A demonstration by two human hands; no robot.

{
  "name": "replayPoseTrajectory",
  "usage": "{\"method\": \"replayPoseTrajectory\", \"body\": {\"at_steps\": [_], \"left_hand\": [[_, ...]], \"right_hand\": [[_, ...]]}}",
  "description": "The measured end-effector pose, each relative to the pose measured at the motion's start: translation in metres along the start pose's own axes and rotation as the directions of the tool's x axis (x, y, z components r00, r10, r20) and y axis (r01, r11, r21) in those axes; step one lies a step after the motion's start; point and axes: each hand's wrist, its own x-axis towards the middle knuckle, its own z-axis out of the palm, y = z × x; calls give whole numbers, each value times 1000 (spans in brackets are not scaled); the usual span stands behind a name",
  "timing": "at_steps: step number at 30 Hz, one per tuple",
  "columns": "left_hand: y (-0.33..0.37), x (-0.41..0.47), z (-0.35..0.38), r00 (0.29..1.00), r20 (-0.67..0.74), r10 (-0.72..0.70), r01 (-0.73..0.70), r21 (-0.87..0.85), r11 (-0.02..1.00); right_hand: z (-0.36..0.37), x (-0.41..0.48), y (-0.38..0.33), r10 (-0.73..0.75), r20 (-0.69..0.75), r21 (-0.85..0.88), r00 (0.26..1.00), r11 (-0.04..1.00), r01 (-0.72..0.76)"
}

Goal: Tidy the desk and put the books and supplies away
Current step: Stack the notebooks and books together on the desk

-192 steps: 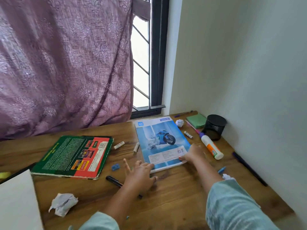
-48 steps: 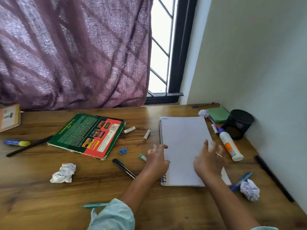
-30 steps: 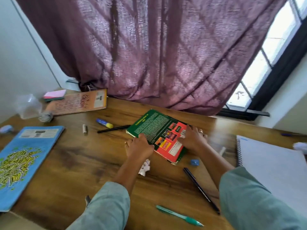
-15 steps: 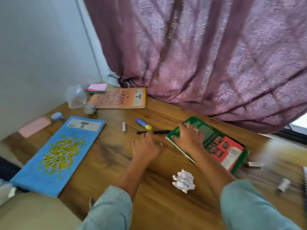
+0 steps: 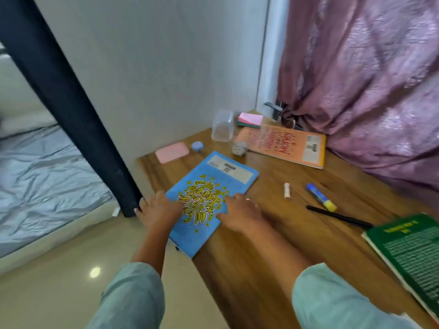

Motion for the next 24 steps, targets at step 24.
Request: {"method": "replayPoseTrajectory", "body": {"at_steps": [24], "left_hand": [[117,-69,-32,834,116,539,-229,-817,530]], "right_hand": [[-92,-72,83,331,-211,941,920,-186,283]]}}
